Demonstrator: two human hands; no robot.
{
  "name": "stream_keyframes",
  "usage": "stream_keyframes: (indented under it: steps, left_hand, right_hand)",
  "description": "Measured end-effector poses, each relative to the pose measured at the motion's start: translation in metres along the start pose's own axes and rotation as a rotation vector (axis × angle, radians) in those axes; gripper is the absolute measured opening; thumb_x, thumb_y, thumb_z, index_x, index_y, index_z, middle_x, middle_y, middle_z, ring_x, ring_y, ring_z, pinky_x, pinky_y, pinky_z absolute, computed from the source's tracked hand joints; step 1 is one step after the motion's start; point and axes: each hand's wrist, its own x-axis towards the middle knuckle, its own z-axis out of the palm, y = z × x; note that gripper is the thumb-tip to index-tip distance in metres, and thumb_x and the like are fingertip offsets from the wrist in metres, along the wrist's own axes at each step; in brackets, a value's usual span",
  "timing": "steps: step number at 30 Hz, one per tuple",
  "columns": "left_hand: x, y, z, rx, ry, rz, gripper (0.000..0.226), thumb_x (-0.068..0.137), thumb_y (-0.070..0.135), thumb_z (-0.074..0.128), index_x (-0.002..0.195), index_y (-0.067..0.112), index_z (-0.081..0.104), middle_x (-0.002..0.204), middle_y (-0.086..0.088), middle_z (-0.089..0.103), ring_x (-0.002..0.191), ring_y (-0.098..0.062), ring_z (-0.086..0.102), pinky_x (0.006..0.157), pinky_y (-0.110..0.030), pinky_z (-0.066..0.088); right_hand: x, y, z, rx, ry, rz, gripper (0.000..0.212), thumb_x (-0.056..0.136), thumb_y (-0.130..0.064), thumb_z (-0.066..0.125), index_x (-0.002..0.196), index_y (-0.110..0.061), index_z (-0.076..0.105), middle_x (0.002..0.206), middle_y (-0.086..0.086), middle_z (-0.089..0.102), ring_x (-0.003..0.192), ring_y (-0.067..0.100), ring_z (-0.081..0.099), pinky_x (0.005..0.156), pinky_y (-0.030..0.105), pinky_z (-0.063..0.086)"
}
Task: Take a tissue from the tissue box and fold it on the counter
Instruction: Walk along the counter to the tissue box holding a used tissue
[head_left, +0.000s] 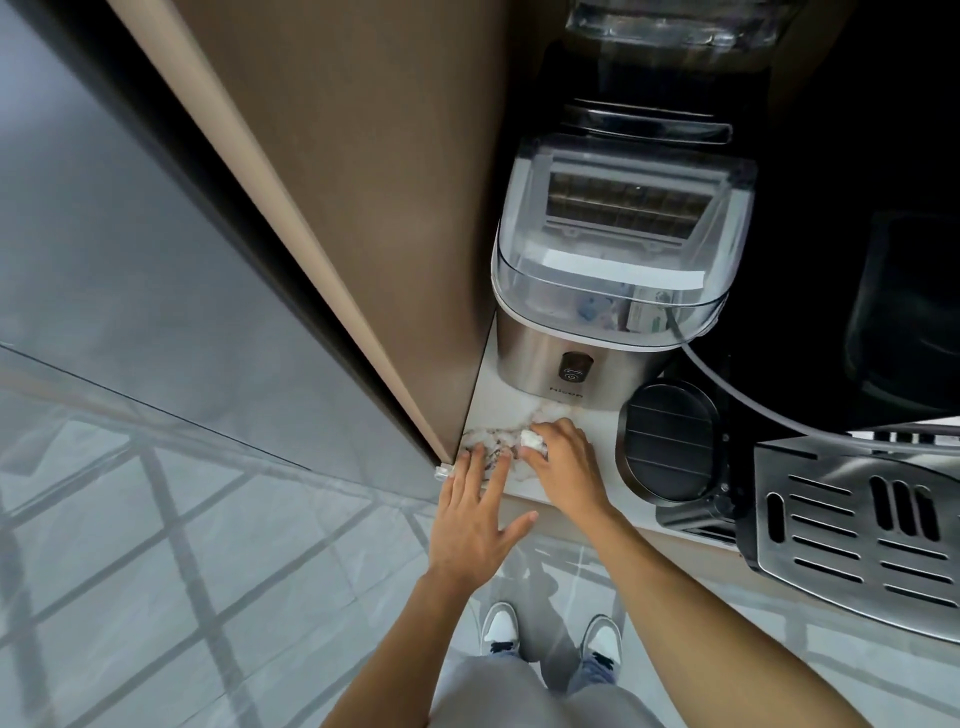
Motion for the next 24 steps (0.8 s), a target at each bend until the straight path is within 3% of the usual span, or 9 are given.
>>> stream_keyframes:
  steps: [5, 8, 9, 12, 16, 20, 24]
  left_hand:
    - [0.001, 0.004, 0.010, 0.116, -0.043, 0.063, 0.084, 0.090, 0.076, 0.033, 0.155, 0.024, 0.031, 0.162, -0.018, 0.028, 0.151, -0.036, 0.015, 0.119, -0.051, 0.018]
    - [0.000, 0.008, 0.021, 0.153, -0.070, 0.107, 0.085, 0.089, 0.078, 0.031, 0.157, 0.027, 0.026, 0.164, -0.016, 0.023, 0.151, -0.037, 0.011, 0.119, -0.053, 0.016]
    - [-0.001, 0.010, 0.023, 0.164, -0.079, 0.116, 0.086, 0.089, 0.079, 0.029, 0.157, 0.027, 0.024, 0.165, -0.015, 0.020, 0.151, -0.037, 0.010, 0.119, -0.053, 0.015]
    - [-0.003, 0.017, 0.029, 0.198, -0.107, 0.153, 0.089, 0.088, 0.080, 0.023, 0.158, 0.026, 0.016, 0.166, -0.015, 0.009, 0.152, -0.037, 0.004, 0.120, -0.053, 0.015]
    - [-0.003, 0.027, 0.034, 0.240, -0.140, 0.215, 0.089, 0.088, 0.082, 0.016, 0.159, 0.029, 0.004, 0.167, -0.014, 0.000, 0.152, -0.036, -0.004, 0.121, -0.053, 0.011]
    - [-0.007, 0.042, 0.041, 0.245, -0.158, 0.295, 0.089, 0.088, 0.079, 0.023, 0.159, 0.026, 0.013, 0.166, -0.015, 0.006, 0.151, -0.037, 0.004, 0.120, -0.055, 0.018]
    - [-0.008, 0.058, 0.048, 0.261, -0.158, 0.368, 0.090, 0.088, 0.078, 0.021, 0.159, 0.023, 0.014, 0.166, -0.015, 0.006, 0.152, -0.038, 0.003, 0.120, -0.054, 0.009]
  right_hand:
    - [-0.012, 0.010, -0.009, 0.215, 0.054, 0.117, 0.025, 0.090, -0.028, 0.064, 0.110, -0.013, 0.067, 0.107, 0.005, 0.059, 0.097, 0.021, 0.058, 0.086, 0.034, 0.049]
    - [-0.031, 0.016, -0.018, 0.399, 0.105, 0.208, 0.020, 0.093, -0.029, 0.062, 0.107, -0.016, 0.063, 0.092, -0.010, 0.054, 0.078, -0.004, 0.056, 0.069, 0.003, 0.039]
    - [-0.039, 0.018, -0.021, 0.447, 0.120, 0.229, 0.018, 0.094, -0.030, 0.061, 0.106, -0.016, 0.061, 0.087, -0.012, 0.055, 0.074, -0.007, 0.055, 0.065, 0.000, 0.037]
    - [-0.067, 0.027, -0.032, 0.619, 0.241, 0.228, 0.013, 0.093, -0.021, 0.065, 0.096, -0.009, 0.062, 0.079, -0.004, 0.060, 0.069, -0.003, 0.056, 0.066, 0.006, 0.040]
    - [-0.107, 0.044, -0.042, 0.699, 0.275, 0.289, 0.008, 0.091, -0.023, 0.066, 0.095, -0.016, 0.065, 0.075, 0.008, 0.064, 0.067, 0.015, 0.057, 0.067, 0.030, 0.046]
    - [-0.147, 0.062, -0.051, 0.774, 0.345, 0.359, 0.007, 0.091, -0.022, 0.067, 0.095, -0.026, 0.069, 0.088, 0.007, 0.072, 0.073, 0.014, 0.062, 0.069, 0.026, 0.048]
    - [-0.184, 0.080, -0.064, 0.791, 0.463, 0.440, 0.013, 0.091, -0.025, 0.067, 0.103, -0.022, 0.071, 0.087, -0.003, 0.072, 0.075, 0.009, 0.064, 0.065, 0.013, 0.048]
